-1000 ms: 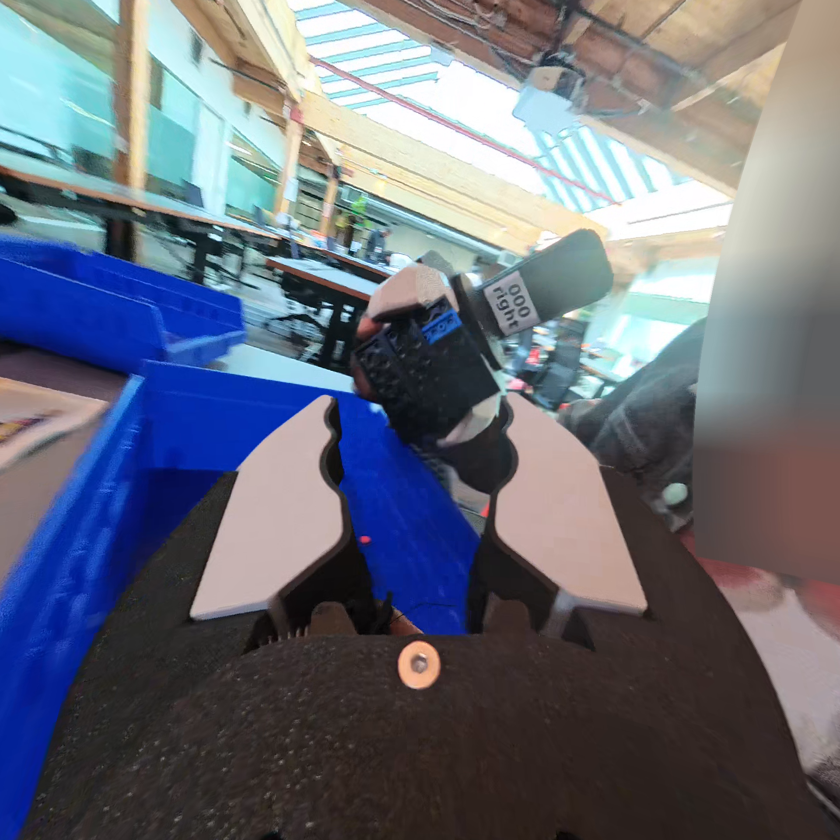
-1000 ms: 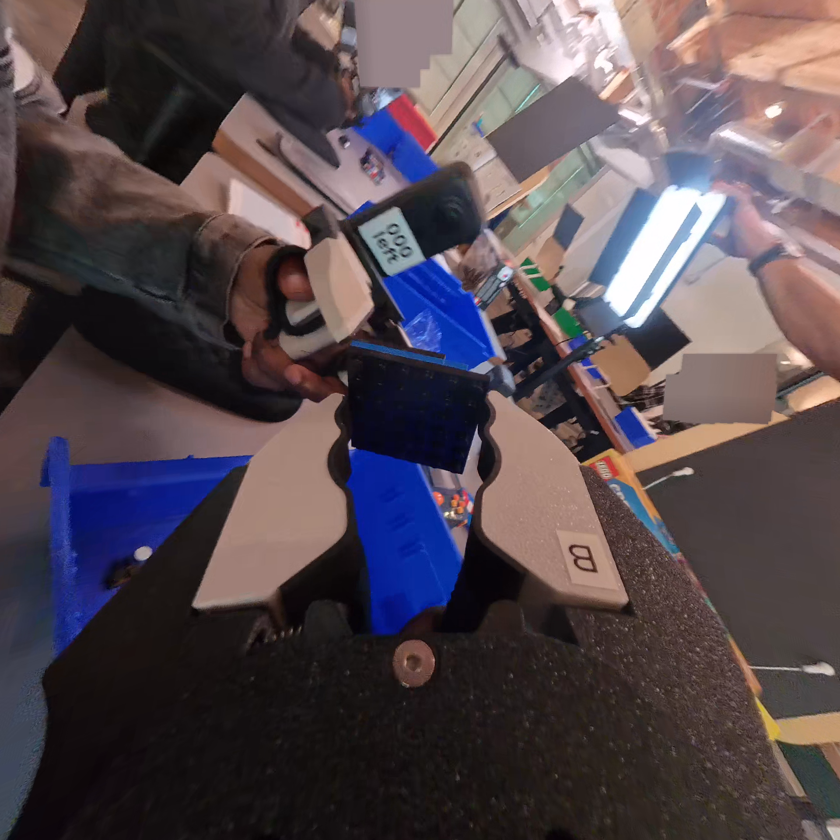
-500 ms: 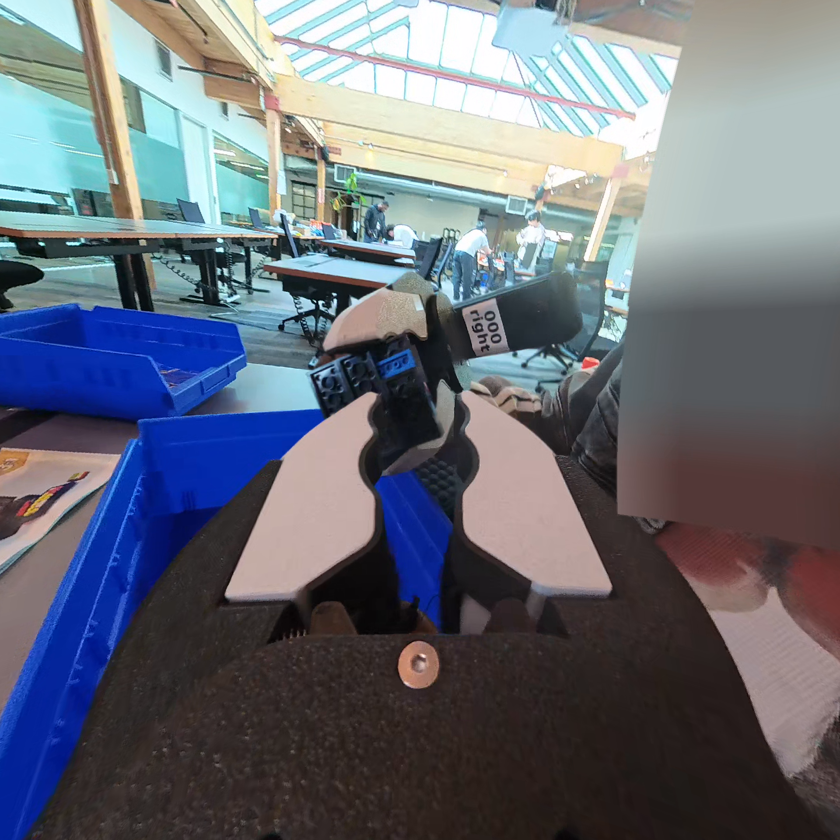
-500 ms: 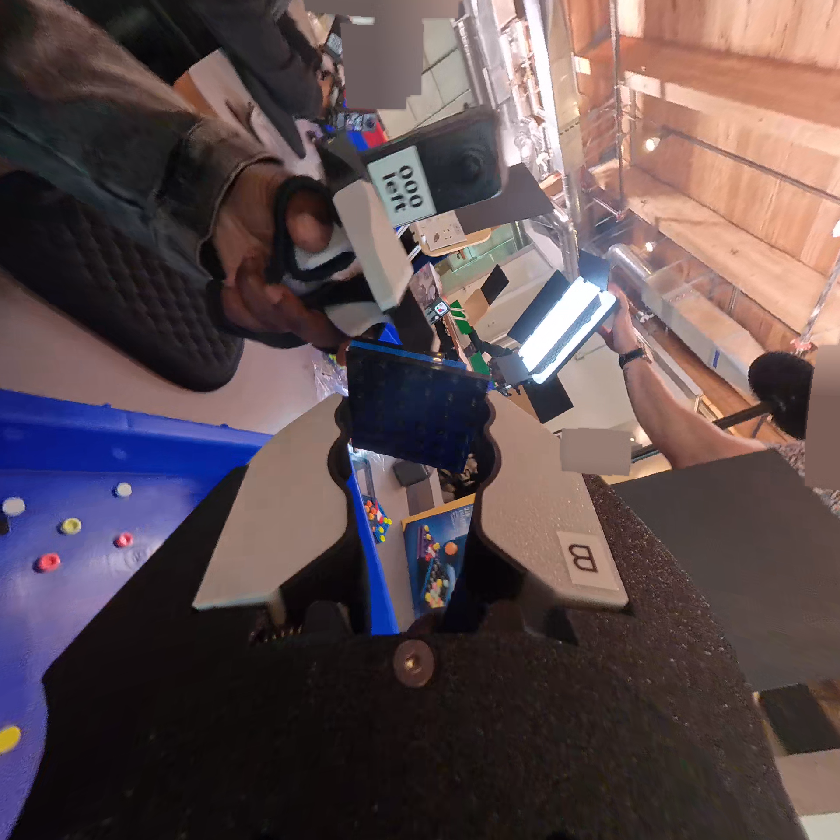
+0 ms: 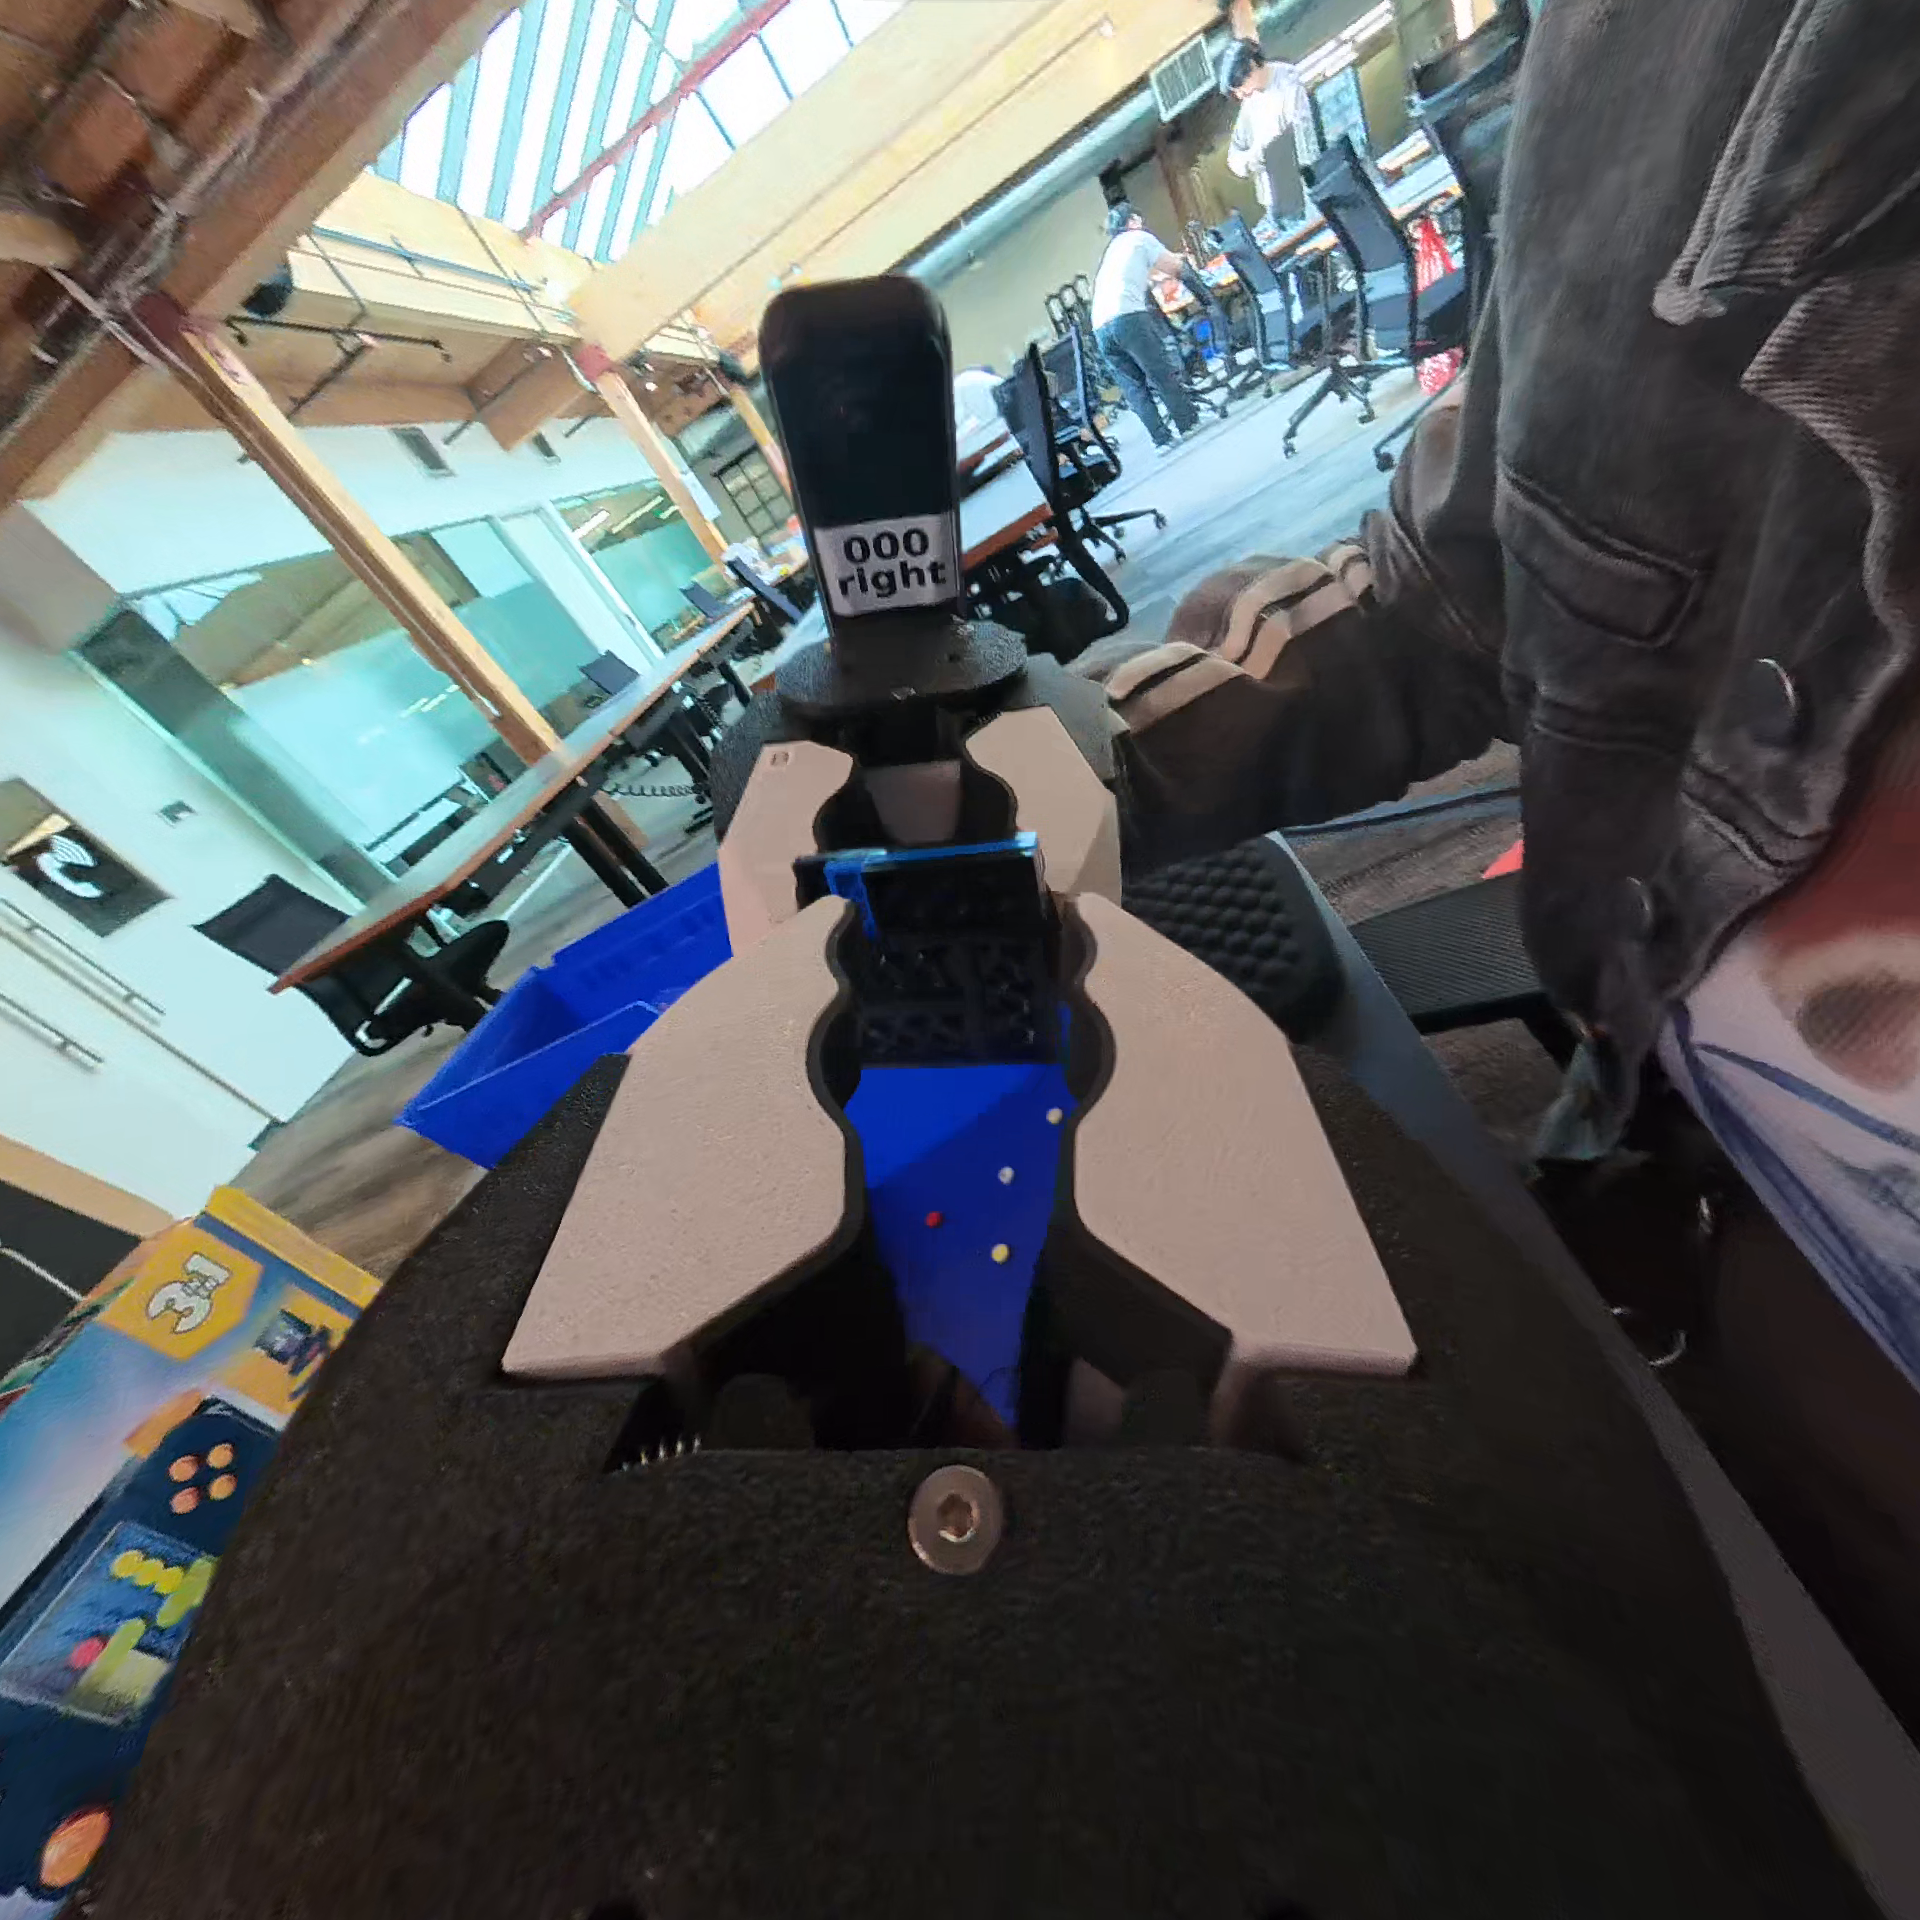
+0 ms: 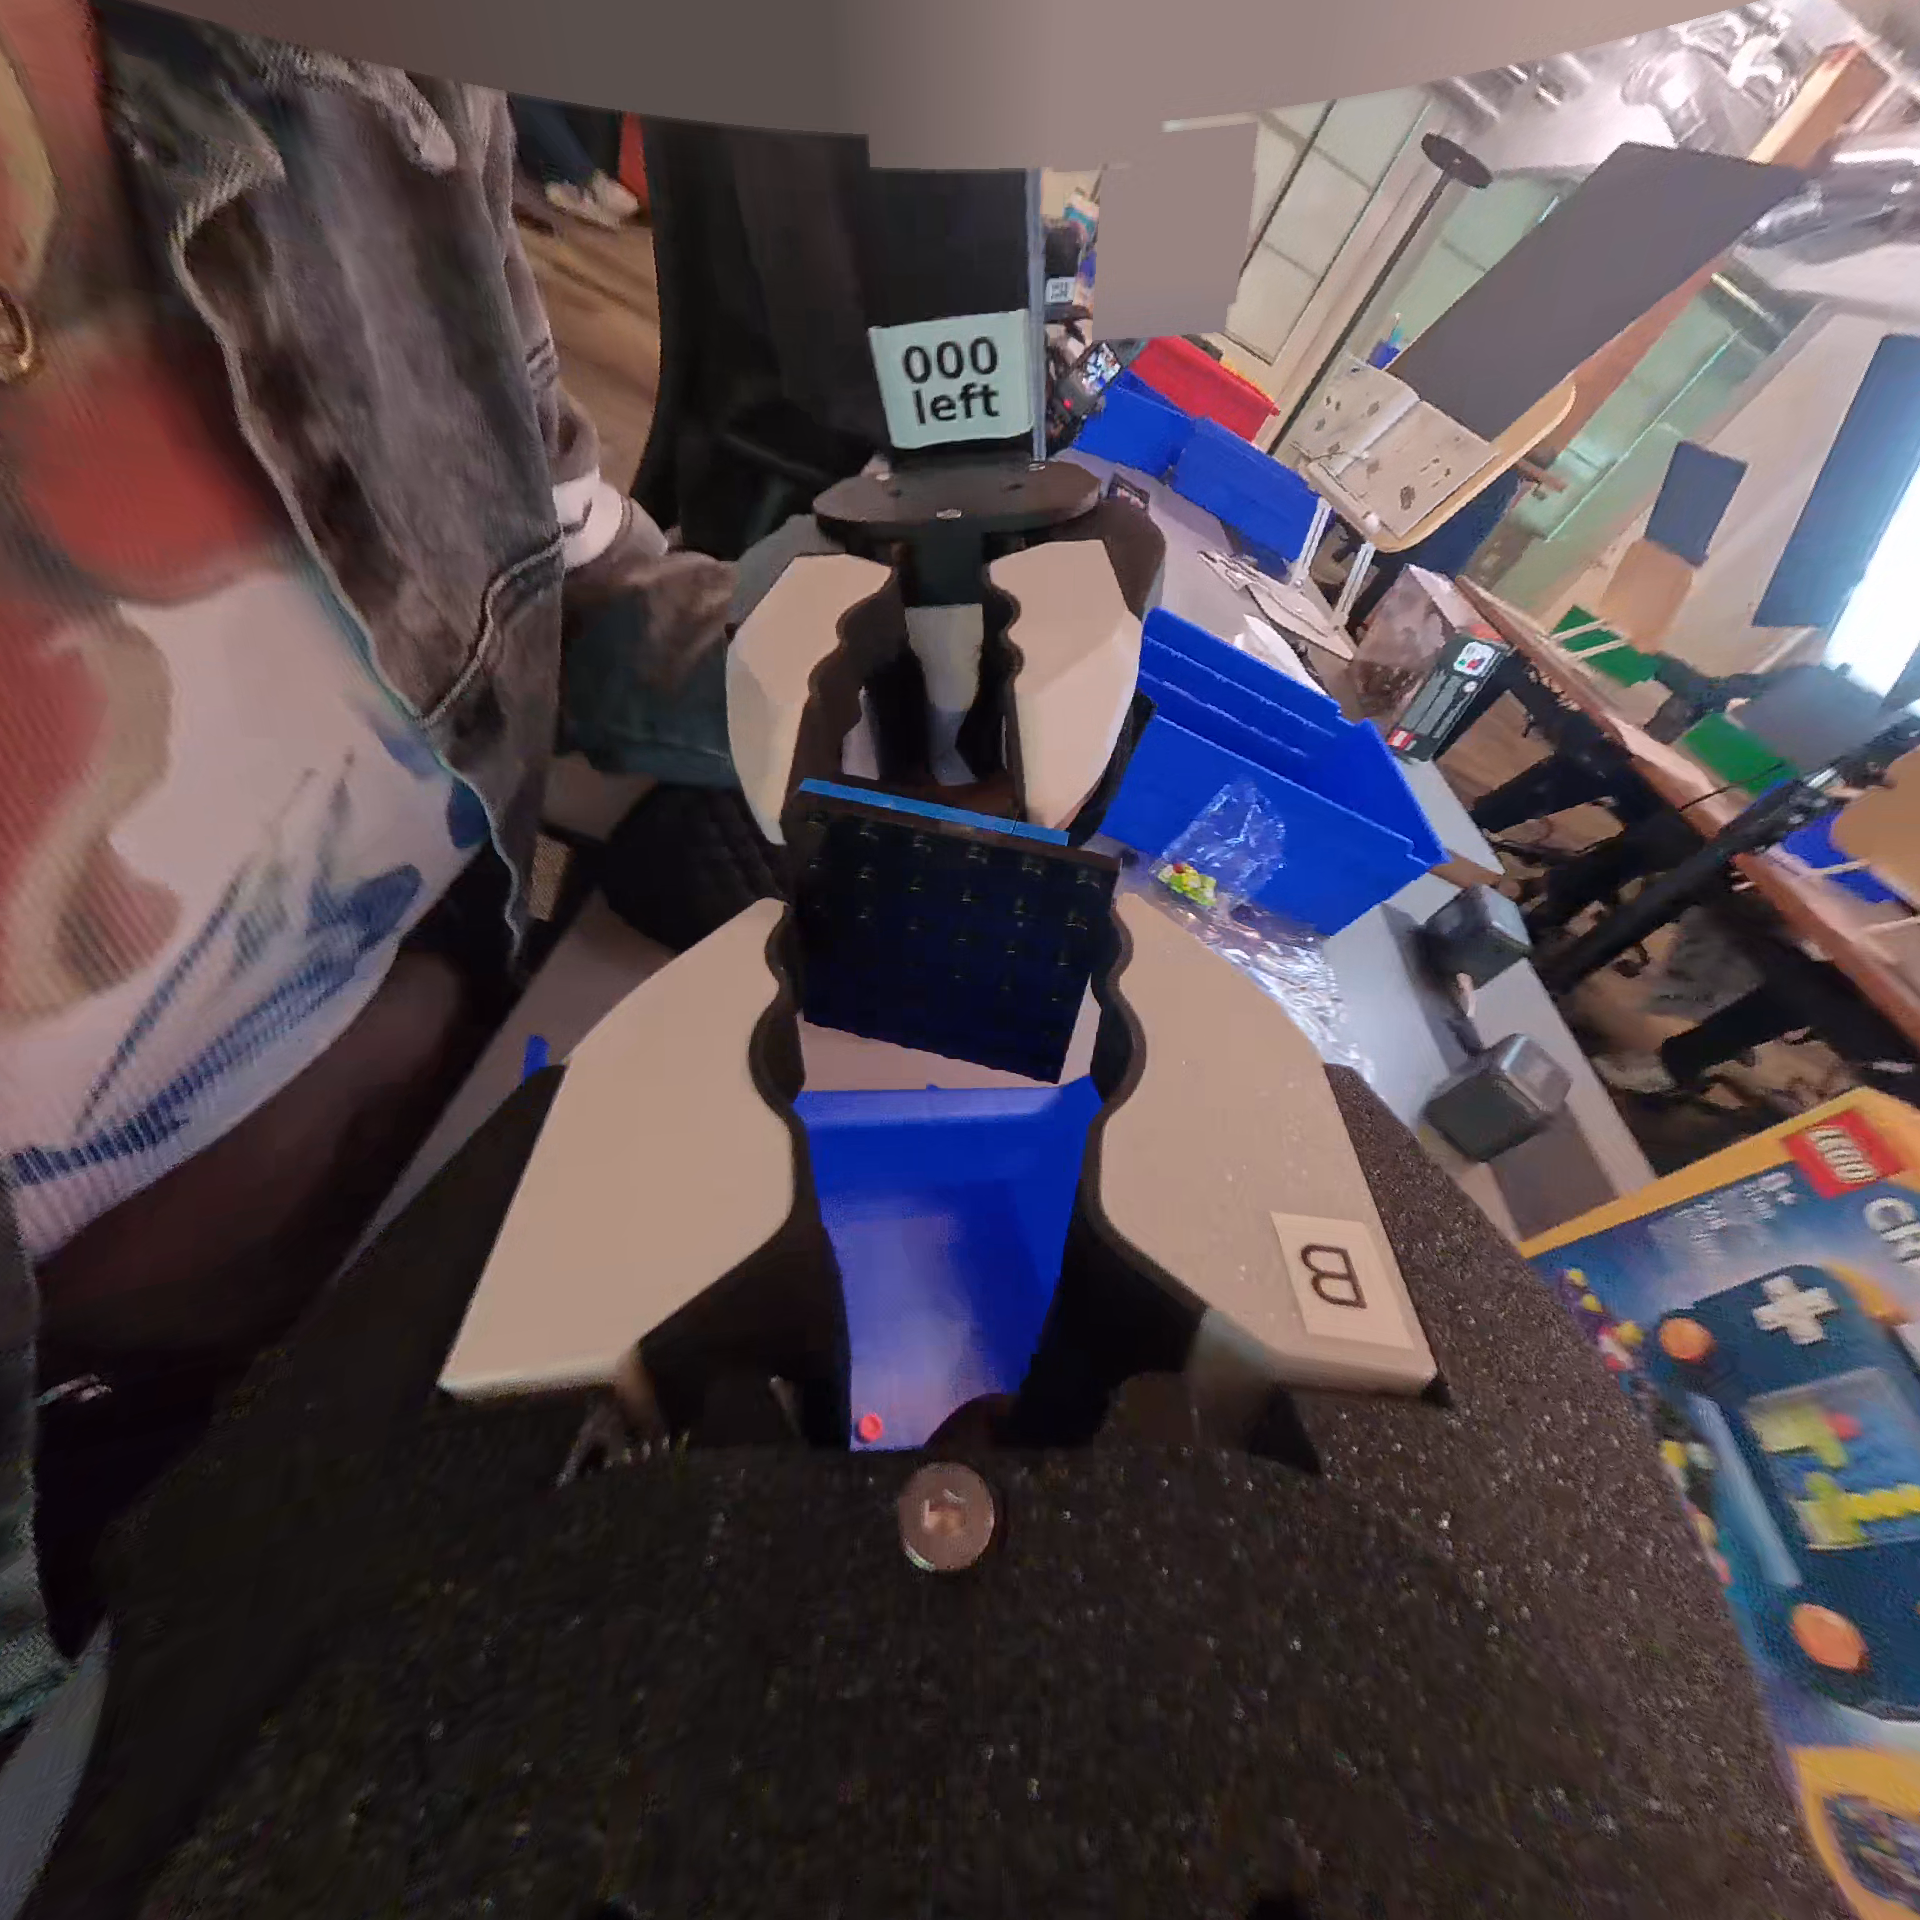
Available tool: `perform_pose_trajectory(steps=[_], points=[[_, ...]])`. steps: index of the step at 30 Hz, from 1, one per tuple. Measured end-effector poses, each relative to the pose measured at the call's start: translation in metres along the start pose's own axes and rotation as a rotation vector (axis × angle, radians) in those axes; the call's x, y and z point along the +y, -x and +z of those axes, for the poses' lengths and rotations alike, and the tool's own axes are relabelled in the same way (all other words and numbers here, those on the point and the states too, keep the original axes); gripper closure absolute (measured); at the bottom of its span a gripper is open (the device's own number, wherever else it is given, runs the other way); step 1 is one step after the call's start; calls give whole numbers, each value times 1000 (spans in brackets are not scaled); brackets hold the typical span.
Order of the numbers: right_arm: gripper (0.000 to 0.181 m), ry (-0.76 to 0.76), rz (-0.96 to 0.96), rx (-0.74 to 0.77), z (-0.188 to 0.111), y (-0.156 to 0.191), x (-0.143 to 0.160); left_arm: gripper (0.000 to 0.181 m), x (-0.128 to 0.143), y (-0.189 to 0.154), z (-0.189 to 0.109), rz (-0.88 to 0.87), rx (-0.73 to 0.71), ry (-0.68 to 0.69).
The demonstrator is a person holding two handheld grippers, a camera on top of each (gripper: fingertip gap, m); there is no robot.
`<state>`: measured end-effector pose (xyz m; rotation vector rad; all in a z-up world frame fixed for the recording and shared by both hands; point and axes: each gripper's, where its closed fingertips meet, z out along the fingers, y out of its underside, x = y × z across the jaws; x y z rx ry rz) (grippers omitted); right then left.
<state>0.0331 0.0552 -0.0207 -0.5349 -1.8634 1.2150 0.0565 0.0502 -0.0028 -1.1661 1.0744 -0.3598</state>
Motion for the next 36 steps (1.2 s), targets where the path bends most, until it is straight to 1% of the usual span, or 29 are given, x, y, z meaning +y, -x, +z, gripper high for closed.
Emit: perform_pose_trajectory(steps=[4,13,16,18,20,23,30,36], points=[[127,-25,78,-13,2,0,2,152,1,1,3,-49,7,-7],[127,-21,110,-76,4,7,3,151,1,-3,2,-185,80,-45],[127,-4,116,-98,4,9,5,151,2,-7,2,-189,92,-47],[127,-3,121,-101,3,9,5,147,2,-5,2,-208,80,-55],[127,-7,127,-104,3,9,4,147,1,-5,1,-210,85,-65],[127,-4,129,-104,4,9,5,145,5,-4,3,-209,68,-42],[127,4,144,-116,6,10,7,149,5,-5,4,-224,76,-60],[127,58,157,-120,10,12,16,149,8,-5,6,-323,73,-113]])
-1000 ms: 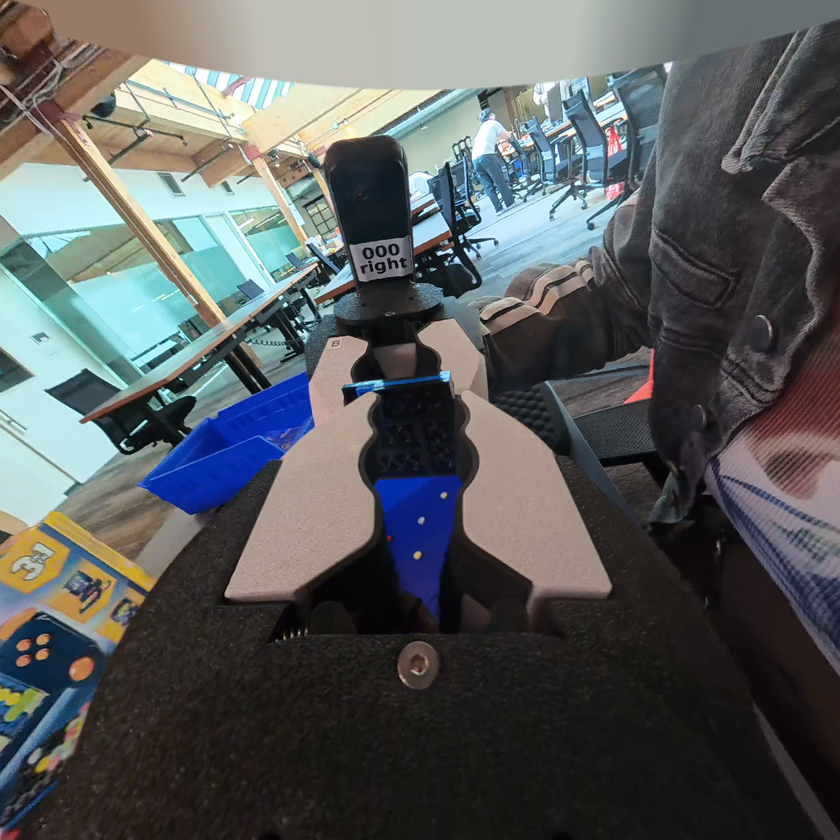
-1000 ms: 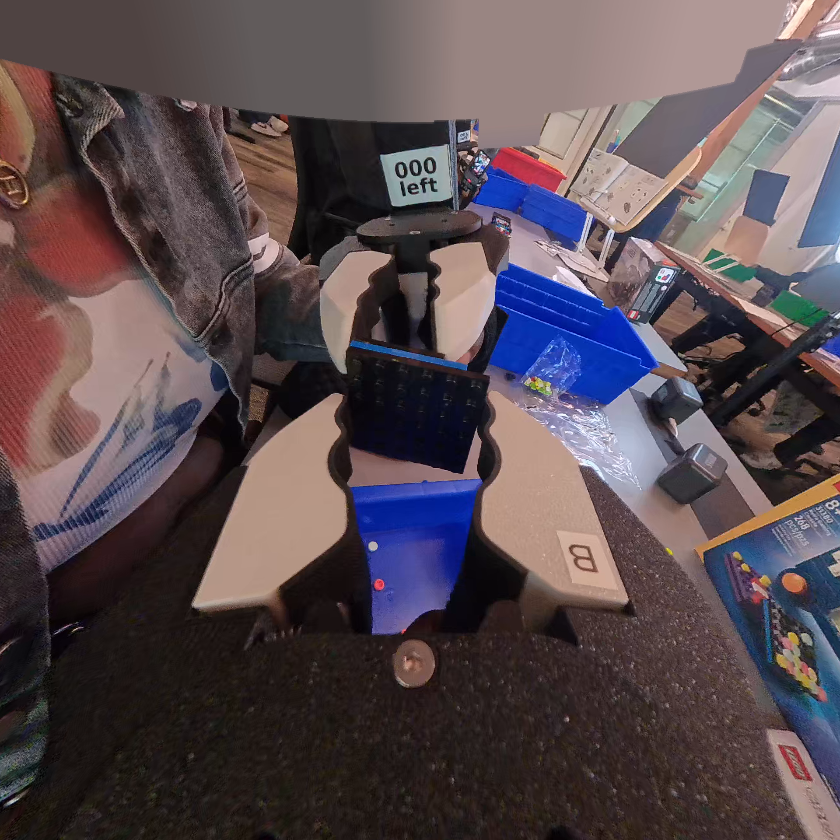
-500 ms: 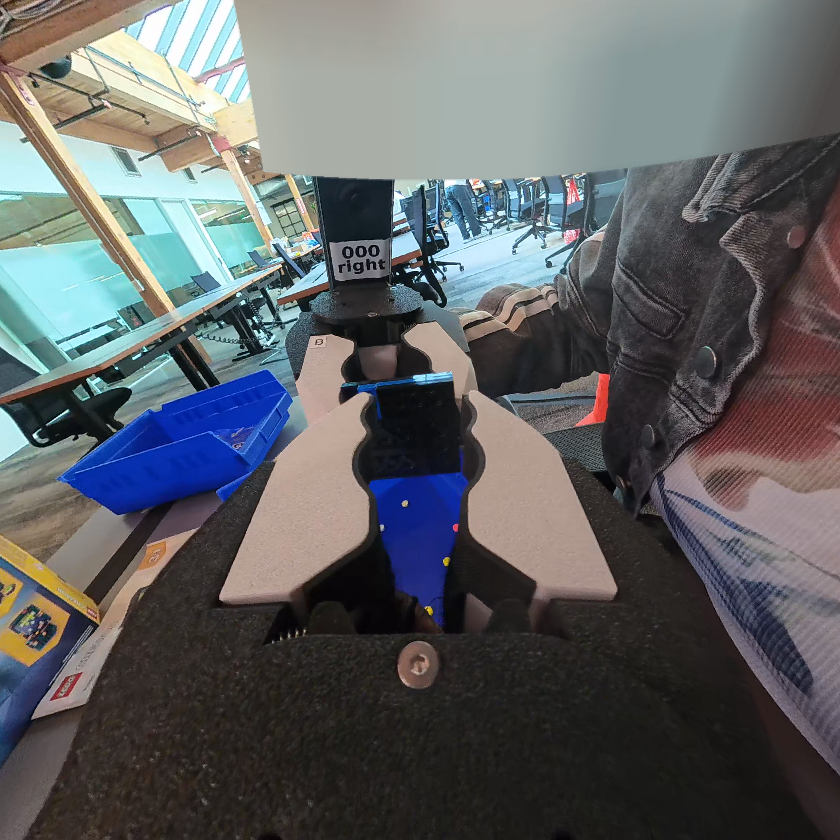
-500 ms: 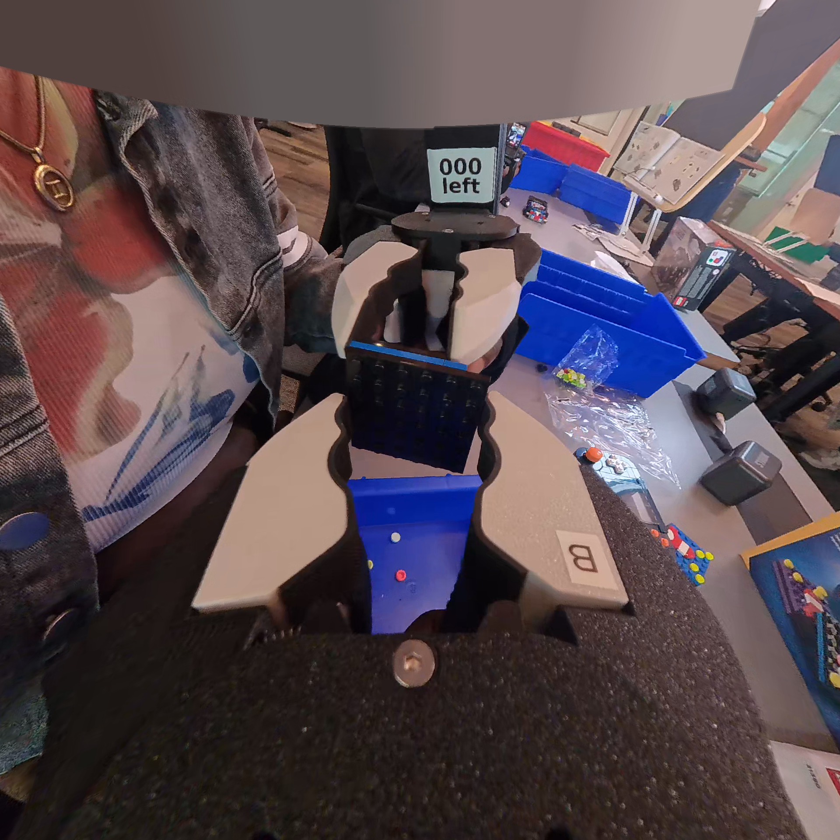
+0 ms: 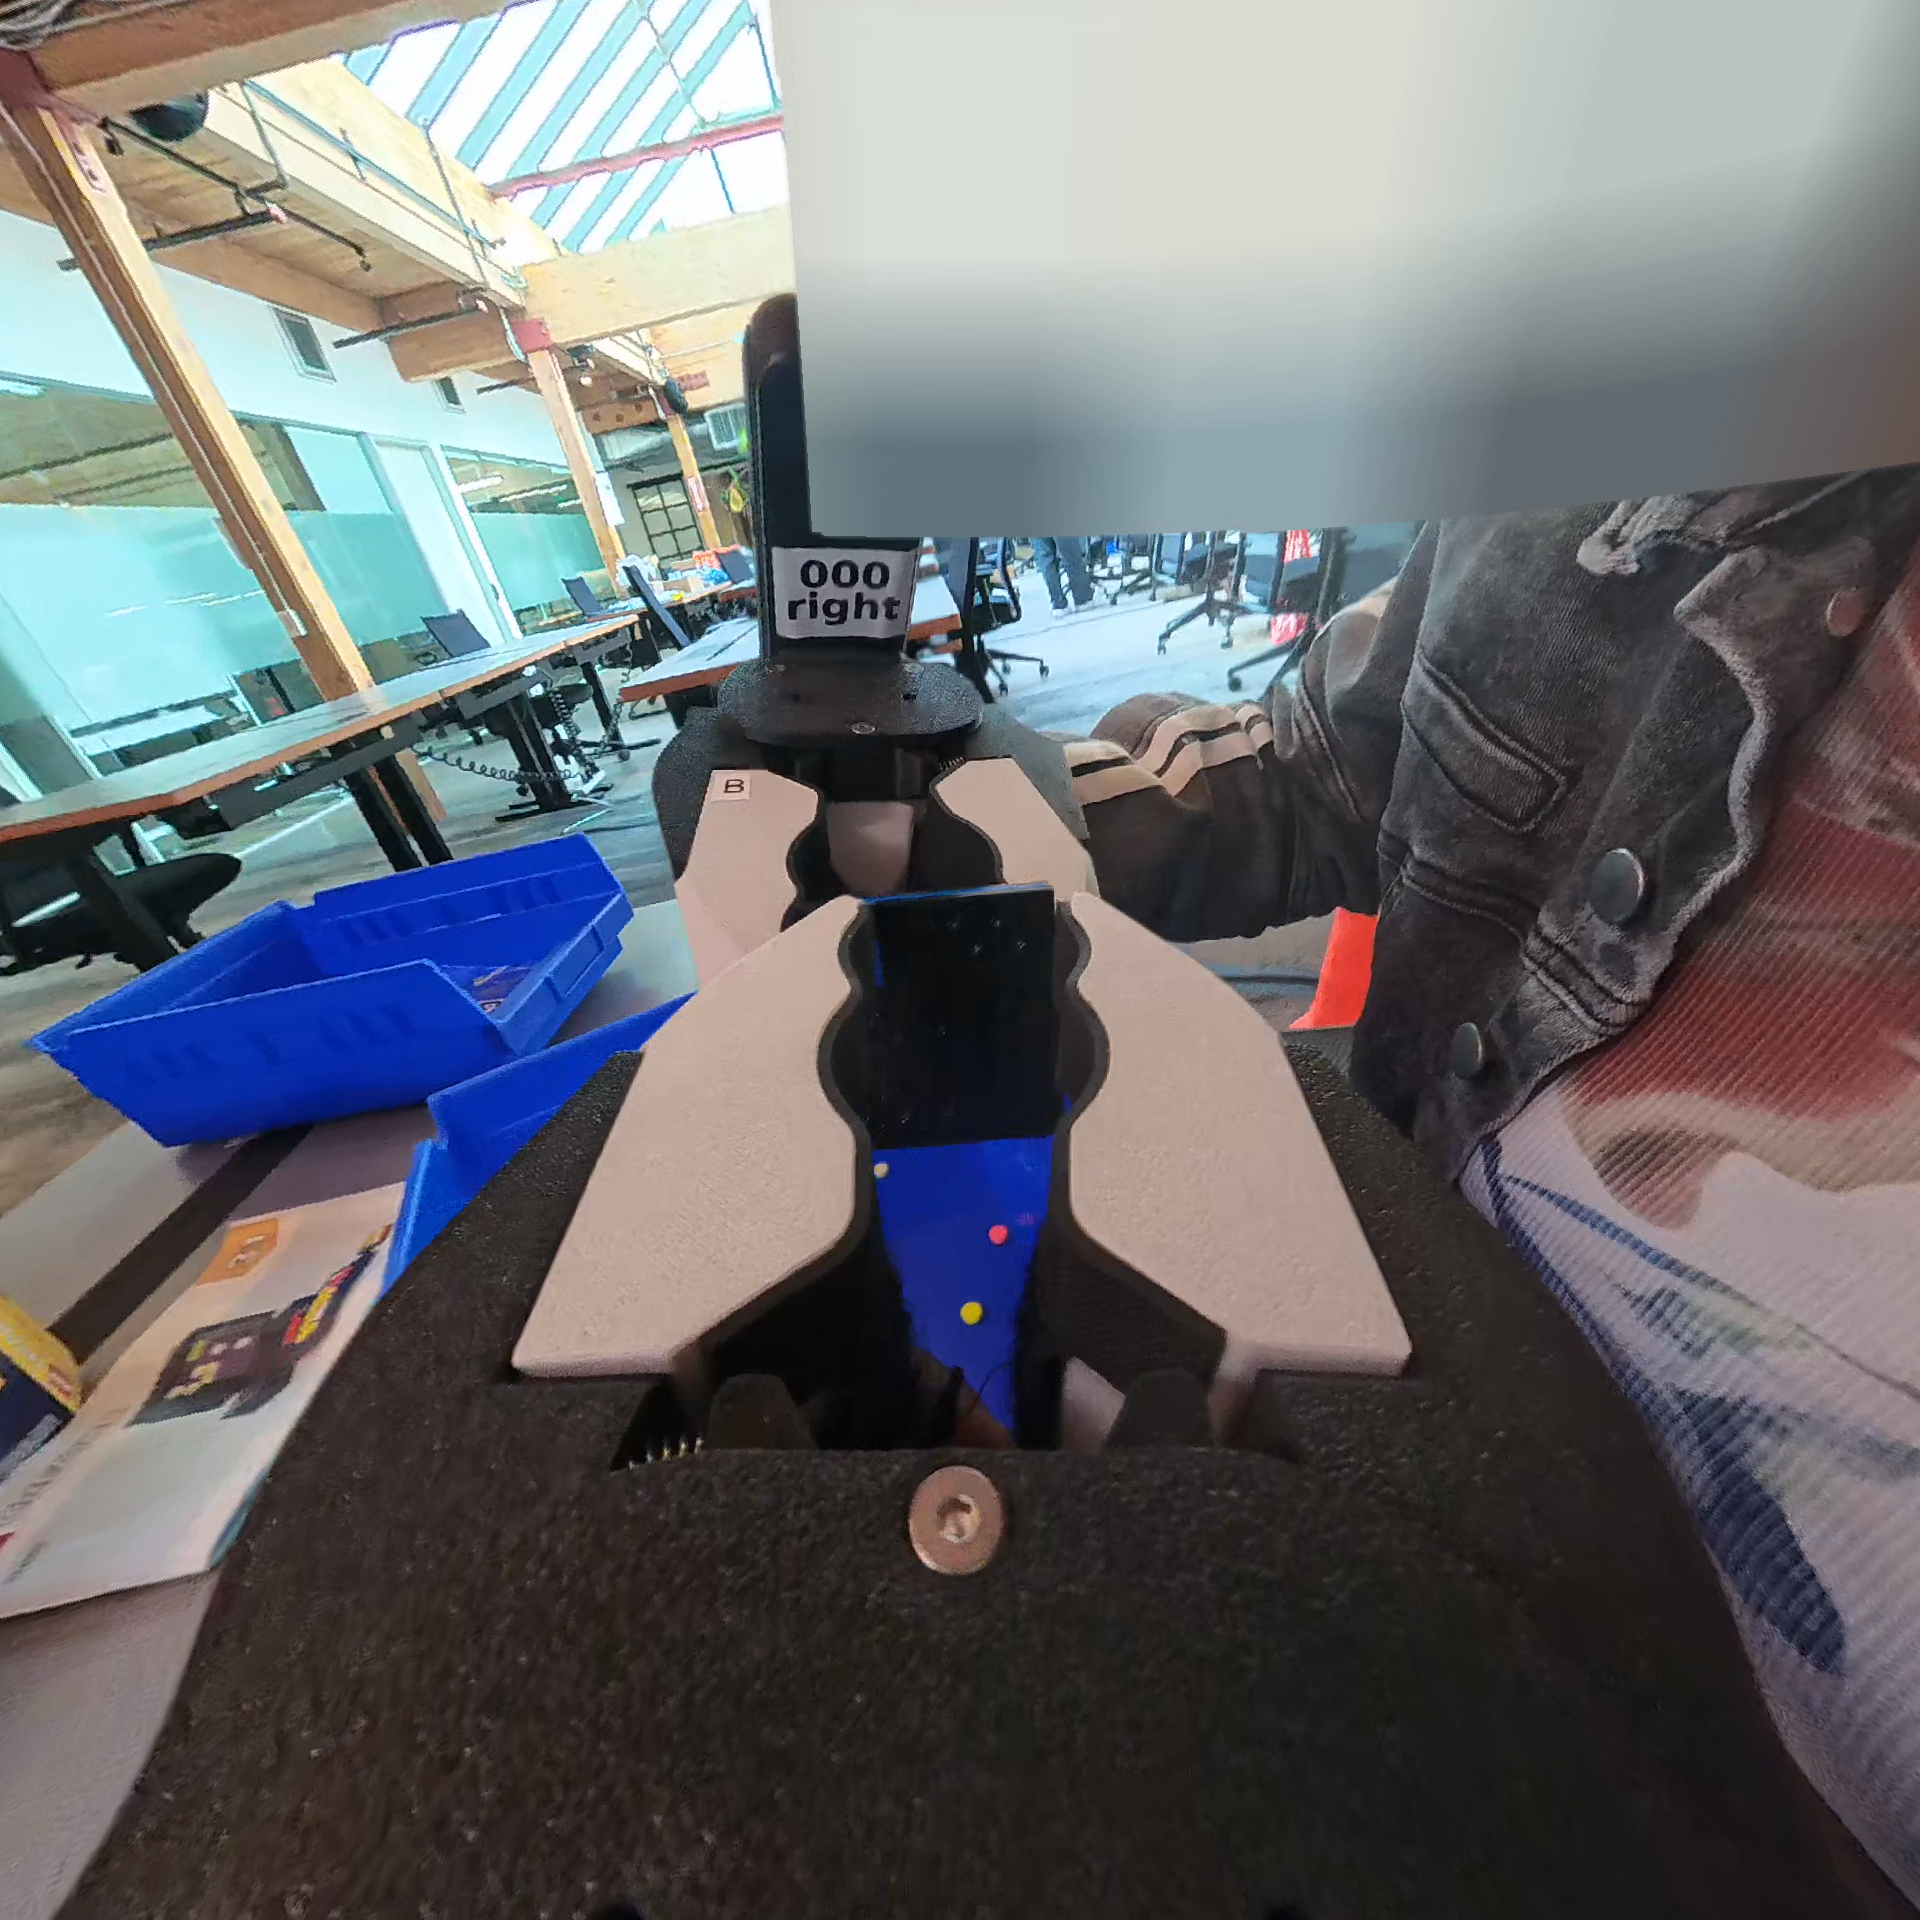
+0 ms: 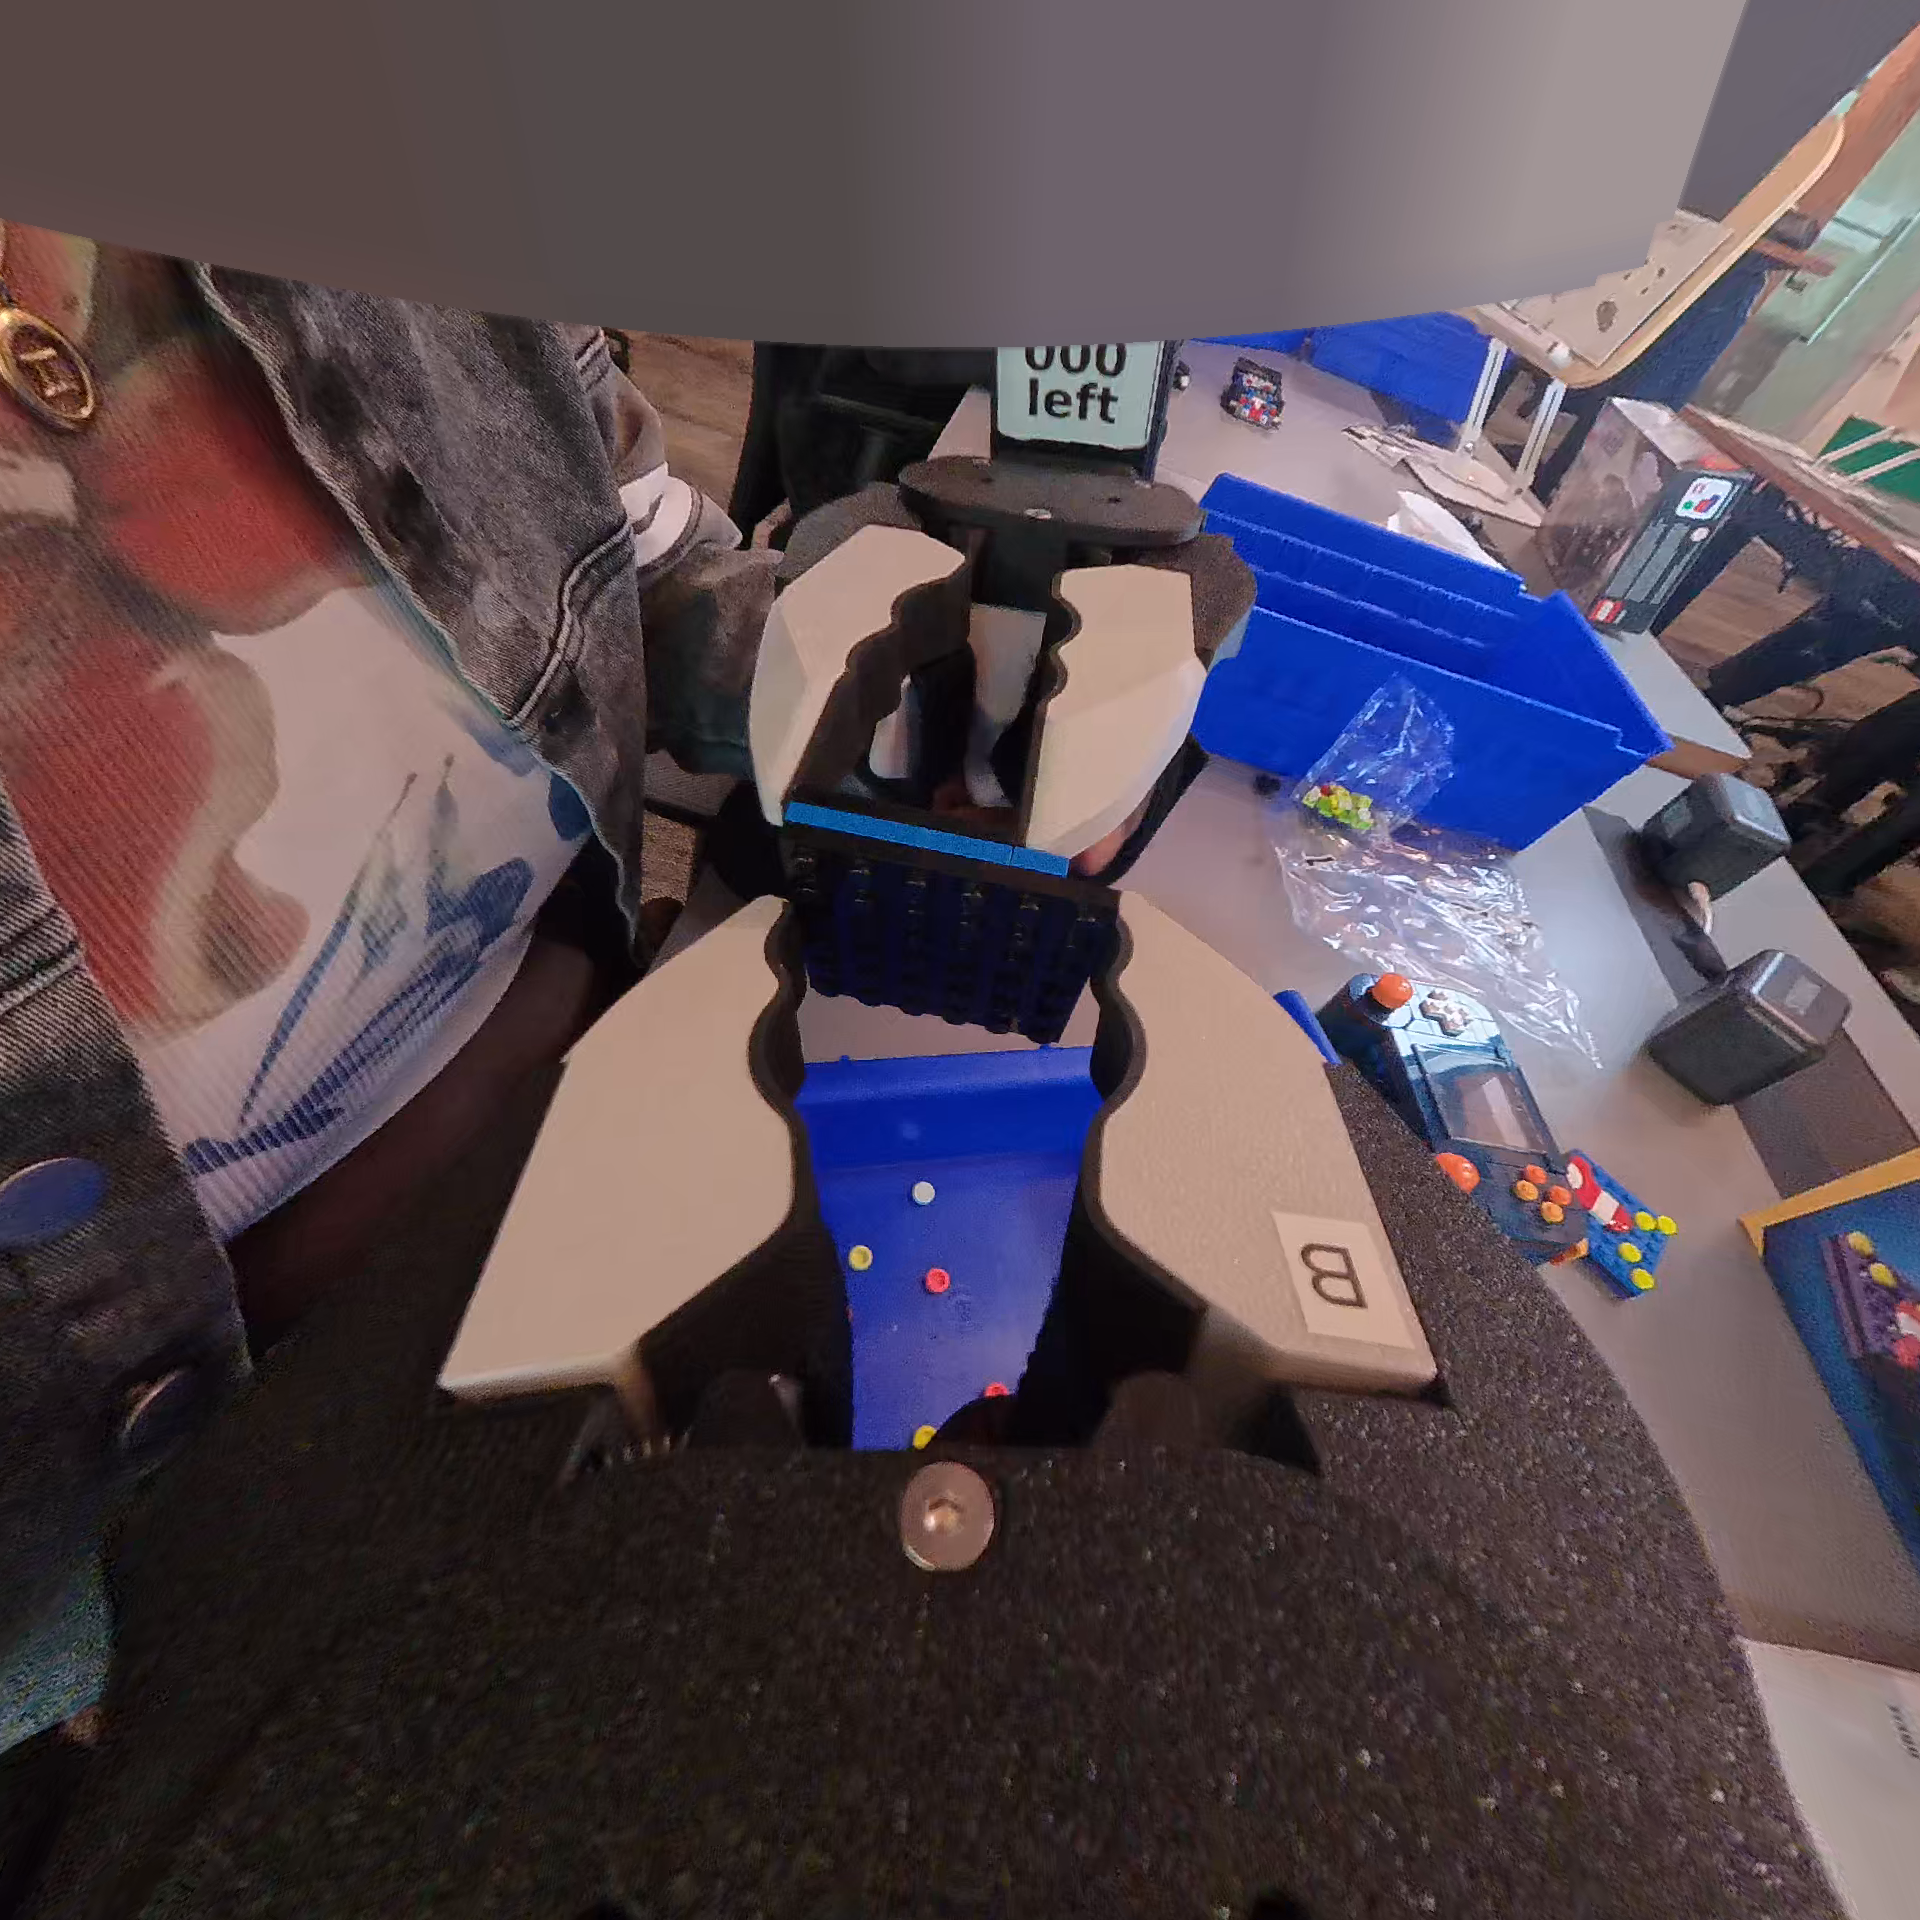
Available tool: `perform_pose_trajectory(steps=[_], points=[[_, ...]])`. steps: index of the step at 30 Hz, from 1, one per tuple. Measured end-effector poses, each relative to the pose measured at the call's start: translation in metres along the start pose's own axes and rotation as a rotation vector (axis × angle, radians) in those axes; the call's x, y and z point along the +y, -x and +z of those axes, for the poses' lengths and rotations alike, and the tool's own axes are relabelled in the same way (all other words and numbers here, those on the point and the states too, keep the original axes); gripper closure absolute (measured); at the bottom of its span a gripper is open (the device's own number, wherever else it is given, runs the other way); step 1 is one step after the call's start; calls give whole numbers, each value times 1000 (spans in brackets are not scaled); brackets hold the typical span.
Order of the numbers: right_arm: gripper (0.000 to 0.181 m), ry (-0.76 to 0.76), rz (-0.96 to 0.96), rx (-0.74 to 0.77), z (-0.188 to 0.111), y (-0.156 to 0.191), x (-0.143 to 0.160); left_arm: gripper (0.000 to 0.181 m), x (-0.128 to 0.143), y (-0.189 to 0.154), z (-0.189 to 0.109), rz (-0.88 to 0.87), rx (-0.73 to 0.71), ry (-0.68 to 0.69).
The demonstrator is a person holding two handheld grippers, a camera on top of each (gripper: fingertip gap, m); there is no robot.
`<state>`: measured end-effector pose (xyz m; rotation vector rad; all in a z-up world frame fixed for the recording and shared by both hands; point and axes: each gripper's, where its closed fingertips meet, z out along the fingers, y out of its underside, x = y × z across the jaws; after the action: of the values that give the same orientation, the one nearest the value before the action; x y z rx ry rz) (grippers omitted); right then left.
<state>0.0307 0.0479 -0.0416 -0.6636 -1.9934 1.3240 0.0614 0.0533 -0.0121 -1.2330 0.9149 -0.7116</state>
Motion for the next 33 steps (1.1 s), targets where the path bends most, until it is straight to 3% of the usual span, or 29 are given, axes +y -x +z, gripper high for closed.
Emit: perform_pose_trajectory(steps=[5,11,12,14,15,17,19,21,33], points=[[127,29,21,10,2,0,5,151,3,1,-3,7,1,-8],[128,-99,1,68,1,1,-10,149,-9,-3,-14,-13,7,-141],[128,-130,17,141,-4,-9,-11,181,-18,-7,-22,-58,36,-199],[128,-248,50,146,-25,-9,-18,181,-25,9,-46,-84,-27,-286],[128,-282,88,160,-32,-12,-19,181,-17,15,-49,-79,-70,-237],[128,-156,68,213,-30,-18,-1,181,2,19,-43,-82,-92,-110],[128,-51,79,196,-22,-18,12,155,15,19,-33,-37,-102,-12],[128,-32,99,158,-16,-16,13,144,7,10,-22,18,-57,-34],[127,-11,86,98,-6,-6,9,148,6,6,-4,34,-11,-23]])
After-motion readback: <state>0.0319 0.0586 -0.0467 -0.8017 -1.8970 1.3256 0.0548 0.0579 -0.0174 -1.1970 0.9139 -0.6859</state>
